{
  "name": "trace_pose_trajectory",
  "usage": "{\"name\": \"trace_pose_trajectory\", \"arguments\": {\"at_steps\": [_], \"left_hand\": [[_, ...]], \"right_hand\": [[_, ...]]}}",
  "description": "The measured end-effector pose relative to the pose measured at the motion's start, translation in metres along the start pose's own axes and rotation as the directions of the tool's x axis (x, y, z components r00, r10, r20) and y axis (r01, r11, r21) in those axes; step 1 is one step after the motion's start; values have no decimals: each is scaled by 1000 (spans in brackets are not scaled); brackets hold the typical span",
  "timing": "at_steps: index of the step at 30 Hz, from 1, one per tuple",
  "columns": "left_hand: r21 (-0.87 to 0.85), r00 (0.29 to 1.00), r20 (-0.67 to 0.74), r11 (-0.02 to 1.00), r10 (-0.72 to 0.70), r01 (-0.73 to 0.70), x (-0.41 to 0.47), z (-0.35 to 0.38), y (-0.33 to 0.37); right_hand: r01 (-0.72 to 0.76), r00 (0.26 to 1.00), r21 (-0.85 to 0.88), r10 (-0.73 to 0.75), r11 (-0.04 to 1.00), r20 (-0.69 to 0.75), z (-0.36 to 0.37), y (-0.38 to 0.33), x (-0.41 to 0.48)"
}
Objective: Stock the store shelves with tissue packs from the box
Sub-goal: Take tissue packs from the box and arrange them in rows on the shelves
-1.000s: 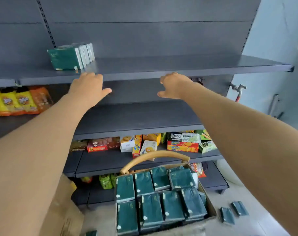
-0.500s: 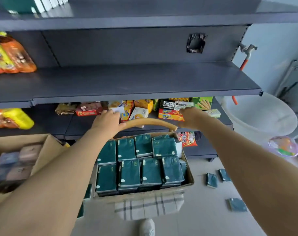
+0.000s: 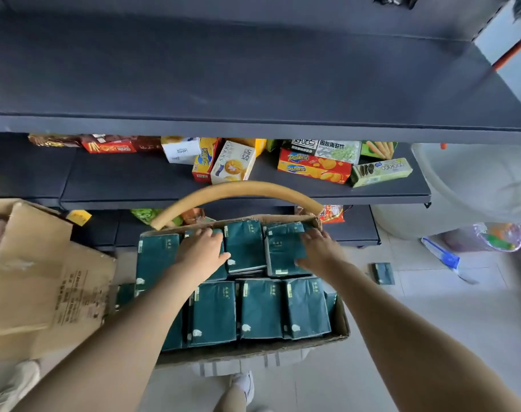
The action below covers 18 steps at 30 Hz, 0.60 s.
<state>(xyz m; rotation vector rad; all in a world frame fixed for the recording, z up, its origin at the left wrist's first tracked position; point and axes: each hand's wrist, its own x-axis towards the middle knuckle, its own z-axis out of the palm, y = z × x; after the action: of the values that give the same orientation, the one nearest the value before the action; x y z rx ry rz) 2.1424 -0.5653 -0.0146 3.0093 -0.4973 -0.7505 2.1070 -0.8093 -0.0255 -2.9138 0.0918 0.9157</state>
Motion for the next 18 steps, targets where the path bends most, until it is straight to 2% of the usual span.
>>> {"name": "trace_pose_trajectory", "arguments": {"at_steps": [4, 8, 11, 13, 14, 16, 18], "left_hand": [[-53, 999, 4, 998, -47, 47, 19, 17, -11], [-100, 997, -51, 994, -55, 50, 29, 29, -17], [-146, 993, -96, 988, -75, 60, 32, 32, -22], [-152, 988, -124, 986, -92, 73, 34, 33, -27], [-138, 987, -130, 988, -91, 73, 35, 33, -30], [-87, 990, -114, 994, -81, 72, 39, 33, -38], [-35, 995, -68, 996, -79, 77, 42, 33, -45]], "right_hand": [[-28, 1000, -26, 29, 999, 9, 6, 3, 18], [-46, 999, -87, 48, 995, 18, 13, 4, 17], [-42, 999, -30, 41, 999, -10, 11, 4, 14], [-38, 999, 89, 38, 995, 4, 6, 4, 13], [-52, 998, 203, 45, 978, 39, 2, 5, 13], [-96, 988, 437, 34, 894, 147, -6, 6, 13], [-140, 981, 574, 33, 807, 194, -9, 7, 16]]}}
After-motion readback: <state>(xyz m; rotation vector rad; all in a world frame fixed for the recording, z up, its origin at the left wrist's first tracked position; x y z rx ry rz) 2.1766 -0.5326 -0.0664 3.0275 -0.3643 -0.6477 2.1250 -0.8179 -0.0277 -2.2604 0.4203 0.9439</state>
